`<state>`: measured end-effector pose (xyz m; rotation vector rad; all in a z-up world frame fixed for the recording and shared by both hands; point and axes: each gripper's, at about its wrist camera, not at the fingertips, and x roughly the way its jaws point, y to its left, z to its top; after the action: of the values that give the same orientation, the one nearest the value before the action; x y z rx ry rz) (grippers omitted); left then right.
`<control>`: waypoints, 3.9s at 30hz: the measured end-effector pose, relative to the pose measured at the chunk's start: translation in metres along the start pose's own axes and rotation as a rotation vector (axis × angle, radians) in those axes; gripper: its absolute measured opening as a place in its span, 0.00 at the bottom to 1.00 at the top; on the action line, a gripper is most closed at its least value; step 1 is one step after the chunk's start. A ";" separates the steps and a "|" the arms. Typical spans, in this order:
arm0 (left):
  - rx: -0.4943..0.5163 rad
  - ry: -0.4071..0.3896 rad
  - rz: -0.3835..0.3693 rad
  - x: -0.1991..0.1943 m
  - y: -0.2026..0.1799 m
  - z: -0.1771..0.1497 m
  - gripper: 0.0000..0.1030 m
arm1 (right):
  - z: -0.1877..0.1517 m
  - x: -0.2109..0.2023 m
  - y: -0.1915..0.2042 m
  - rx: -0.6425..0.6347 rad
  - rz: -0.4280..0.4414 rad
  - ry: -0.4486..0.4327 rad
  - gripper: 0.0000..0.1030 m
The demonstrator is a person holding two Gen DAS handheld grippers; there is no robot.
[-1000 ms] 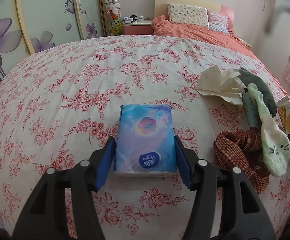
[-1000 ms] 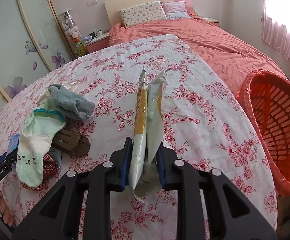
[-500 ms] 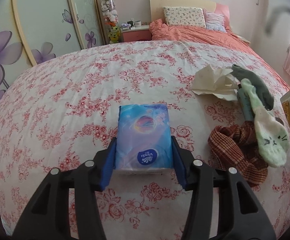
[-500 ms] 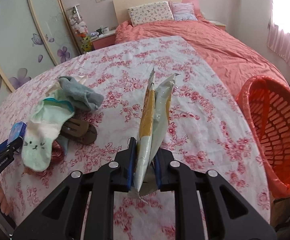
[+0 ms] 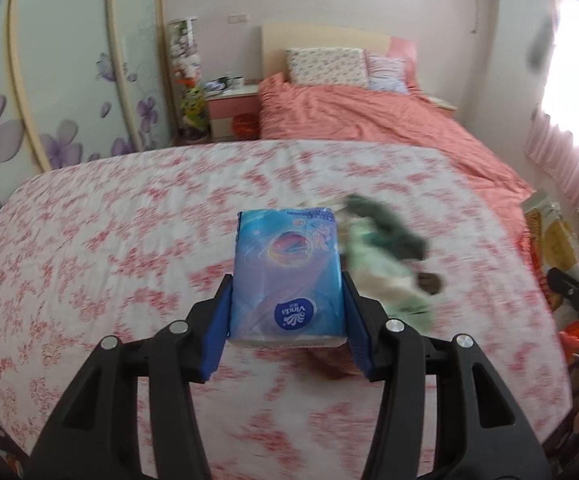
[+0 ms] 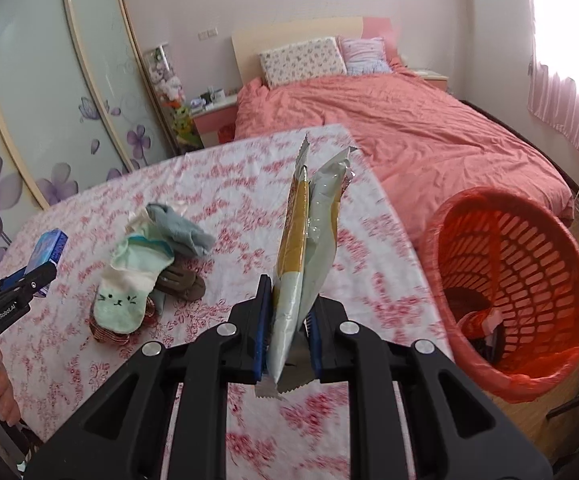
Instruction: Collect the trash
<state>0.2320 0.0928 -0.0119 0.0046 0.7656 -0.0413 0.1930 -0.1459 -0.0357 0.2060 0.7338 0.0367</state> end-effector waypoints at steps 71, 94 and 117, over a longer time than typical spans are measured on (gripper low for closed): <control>0.178 -0.008 -0.046 0.046 -0.139 0.005 0.70 | -0.017 0.009 -0.110 0.105 -0.127 0.006 0.51; 0.008 0.043 -0.032 0.052 -0.023 -0.005 0.04 | -0.033 0.038 -0.004 -0.038 -0.011 0.092 0.51; -0.169 0.148 0.146 0.073 0.096 -0.040 0.37 | -0.013 0.095 0.090 -0.101 0.139 0.108 0.51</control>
<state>0.2603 0.1867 -0.0921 -0.0982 0.9128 0.1646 0.2586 -0.0457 -0.0898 0.1588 0.8225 0.2184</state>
